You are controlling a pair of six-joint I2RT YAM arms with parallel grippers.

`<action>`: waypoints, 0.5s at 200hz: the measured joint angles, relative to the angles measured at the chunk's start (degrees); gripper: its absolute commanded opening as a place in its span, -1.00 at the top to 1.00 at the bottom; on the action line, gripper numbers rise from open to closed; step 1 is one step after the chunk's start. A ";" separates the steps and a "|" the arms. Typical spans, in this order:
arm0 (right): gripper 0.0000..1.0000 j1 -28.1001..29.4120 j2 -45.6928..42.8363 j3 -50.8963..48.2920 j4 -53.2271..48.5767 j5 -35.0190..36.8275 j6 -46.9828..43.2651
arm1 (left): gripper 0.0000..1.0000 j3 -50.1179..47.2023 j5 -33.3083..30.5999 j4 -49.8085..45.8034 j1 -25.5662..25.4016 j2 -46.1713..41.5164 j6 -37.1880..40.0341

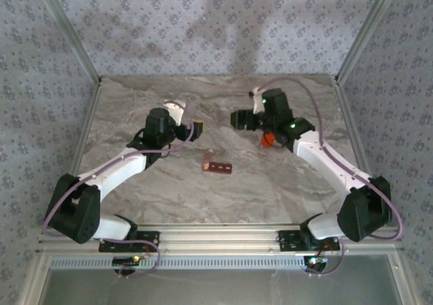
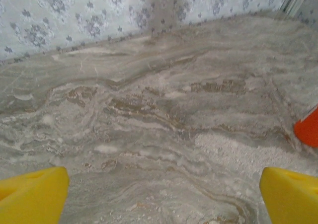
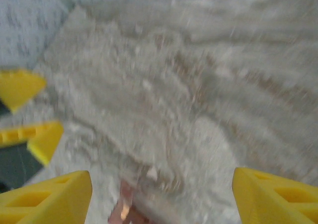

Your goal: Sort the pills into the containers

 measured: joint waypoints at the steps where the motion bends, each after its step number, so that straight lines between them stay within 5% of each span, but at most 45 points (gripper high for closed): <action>1: -0.51 0.13 0.02 -0.17 -0.04 0.00 0.02 | -0.96 0.09 0.02 -0.07 0.00 0.07 0.02; 56: -0.51 5.92 5.25 -8.87 -2.49 0.92 0.31 | -0.83 9.73 2.60 -9.64 0.24 9.18 2.14; 77: -0.50 7.87 8.72 -9.03 -2.47 1.25 0.26 | -0.39 13.14 4.07 -13.62 0.24 12.96 3.10; 100: -0.50 10.12 12.41 -8.96 -2.49 2.08 0.20 | 0.51 16.52 5.51 -17.81 0.24 16.63 3.19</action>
